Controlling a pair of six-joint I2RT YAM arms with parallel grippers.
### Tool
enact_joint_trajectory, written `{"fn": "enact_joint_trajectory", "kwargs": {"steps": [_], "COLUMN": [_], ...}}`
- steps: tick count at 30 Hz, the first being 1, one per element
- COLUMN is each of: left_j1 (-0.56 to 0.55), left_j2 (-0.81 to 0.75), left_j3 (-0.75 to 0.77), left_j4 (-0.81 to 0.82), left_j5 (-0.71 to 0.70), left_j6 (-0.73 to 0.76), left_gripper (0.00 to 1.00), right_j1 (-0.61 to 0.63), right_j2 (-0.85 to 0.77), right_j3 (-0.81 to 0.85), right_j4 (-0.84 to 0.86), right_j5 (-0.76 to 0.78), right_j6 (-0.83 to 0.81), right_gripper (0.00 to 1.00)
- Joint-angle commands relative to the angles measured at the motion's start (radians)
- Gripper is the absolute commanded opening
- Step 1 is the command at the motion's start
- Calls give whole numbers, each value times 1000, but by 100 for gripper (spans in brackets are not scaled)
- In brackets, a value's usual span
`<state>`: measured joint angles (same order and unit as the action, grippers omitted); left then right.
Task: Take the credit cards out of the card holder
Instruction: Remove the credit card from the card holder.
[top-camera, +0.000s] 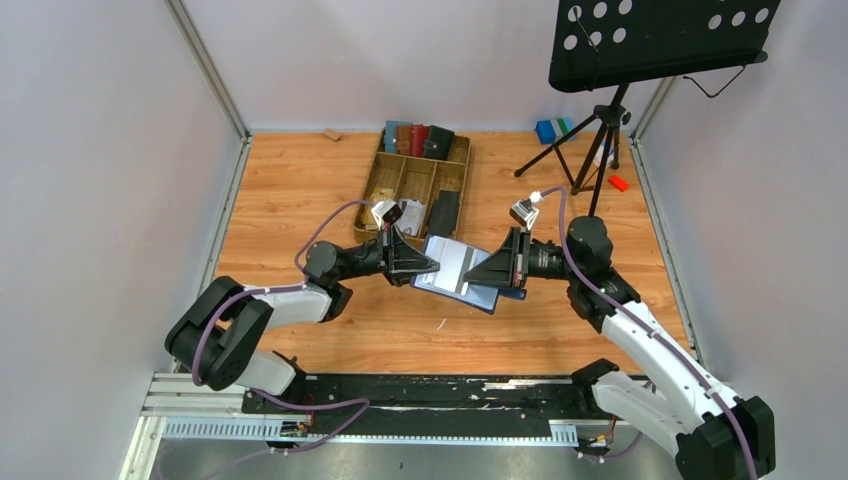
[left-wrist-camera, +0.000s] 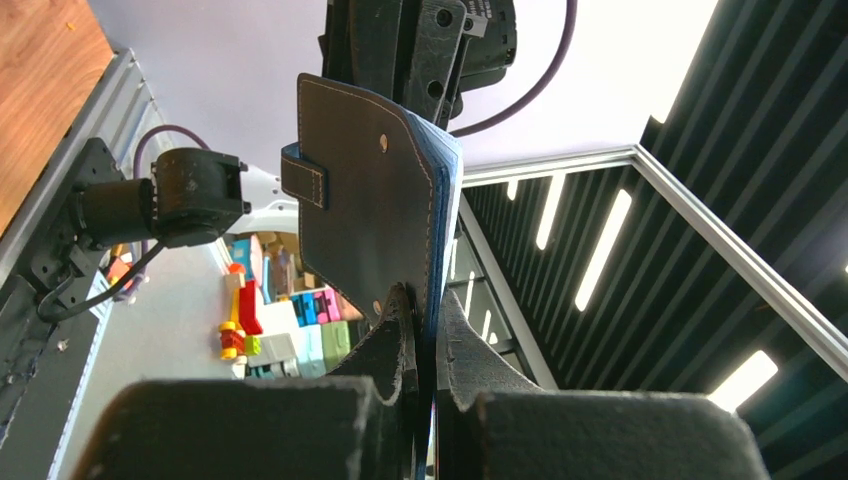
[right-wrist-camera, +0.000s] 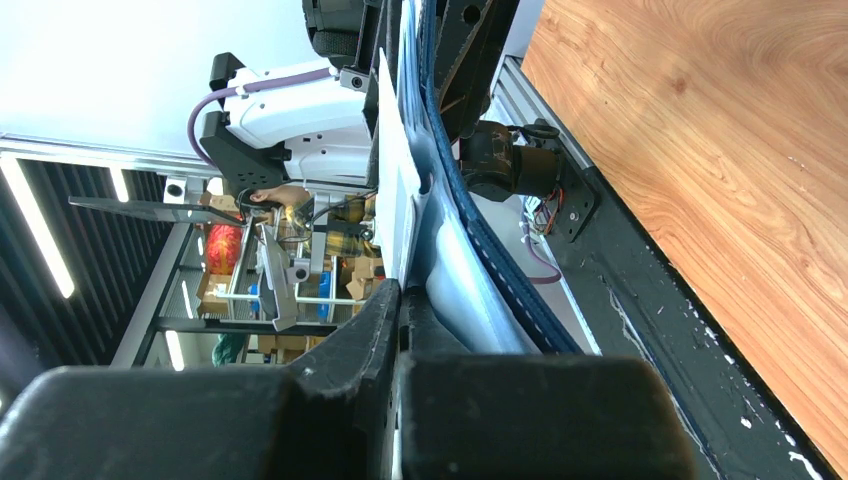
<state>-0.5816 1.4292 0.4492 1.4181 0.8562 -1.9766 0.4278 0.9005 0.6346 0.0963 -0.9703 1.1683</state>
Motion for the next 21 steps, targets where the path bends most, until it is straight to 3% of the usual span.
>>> {"fn": "enact_joint_trajectory", "kwargs": {"steps": [1,21], "left_j1": [39,48], "left_j2": [-17,-33], "left_j3": [8,11], "left_j4": [177,164], "left_j5": [-33,-24], "left_j6": [-53,-58], "left_gripper": [0,0], "right_j1": [-32,-60], "right_j2": [-34,-84], "right_j3": [-22,-49], "right_j4": [-63,-57], "right_j5": [-40,-58], "right_j6": [-35,-26], "right_gripper": [0,1]}}
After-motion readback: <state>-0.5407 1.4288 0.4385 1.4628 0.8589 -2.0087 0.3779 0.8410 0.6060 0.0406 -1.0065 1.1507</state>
